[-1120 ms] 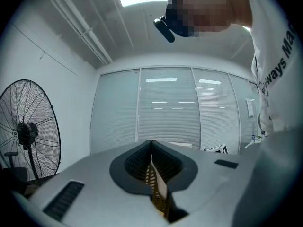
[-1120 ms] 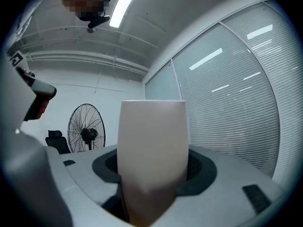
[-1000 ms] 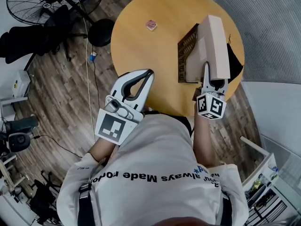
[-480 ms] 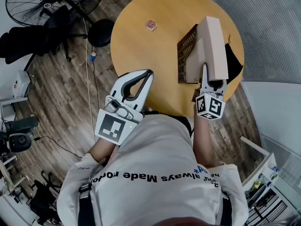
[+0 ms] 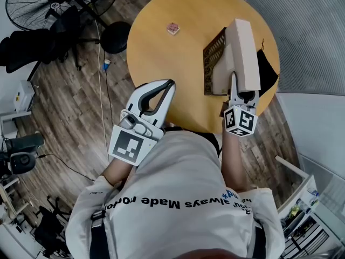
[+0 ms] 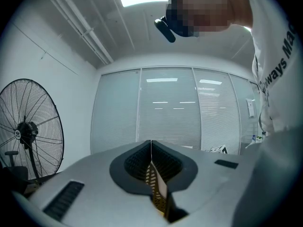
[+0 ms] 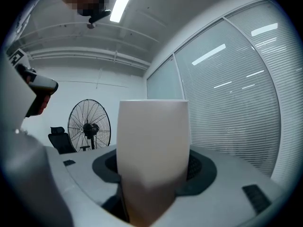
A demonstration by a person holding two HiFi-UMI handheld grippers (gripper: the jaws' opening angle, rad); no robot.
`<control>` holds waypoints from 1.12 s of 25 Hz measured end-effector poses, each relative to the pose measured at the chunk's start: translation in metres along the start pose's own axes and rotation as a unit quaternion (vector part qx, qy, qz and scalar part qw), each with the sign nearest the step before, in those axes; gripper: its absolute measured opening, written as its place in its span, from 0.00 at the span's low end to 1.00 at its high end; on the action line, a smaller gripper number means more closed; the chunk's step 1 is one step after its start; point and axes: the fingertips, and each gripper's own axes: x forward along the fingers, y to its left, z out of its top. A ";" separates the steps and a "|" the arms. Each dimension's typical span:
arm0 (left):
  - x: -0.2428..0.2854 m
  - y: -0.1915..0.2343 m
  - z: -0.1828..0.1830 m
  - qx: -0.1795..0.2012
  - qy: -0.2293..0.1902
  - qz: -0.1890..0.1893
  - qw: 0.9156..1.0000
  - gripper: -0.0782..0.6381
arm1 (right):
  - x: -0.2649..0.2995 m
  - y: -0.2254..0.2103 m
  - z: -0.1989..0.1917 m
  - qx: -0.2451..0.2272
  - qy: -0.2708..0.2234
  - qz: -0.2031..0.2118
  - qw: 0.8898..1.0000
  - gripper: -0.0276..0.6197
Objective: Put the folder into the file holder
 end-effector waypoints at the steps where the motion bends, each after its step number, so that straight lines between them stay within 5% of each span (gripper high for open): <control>1: 0.000 0.000 0.000 0.000 0.000 0.000 1.000 0.14 | 0.000 0.000 0.000 0.000 0.001 0.000 1.000 0.49; 28: -0.002 0.003 0.001 -0.005 -0.008 0.001 1.000 0.14 | 0.000 0.003 -0.019 -0.009 0.032 0.001 0.999 0.49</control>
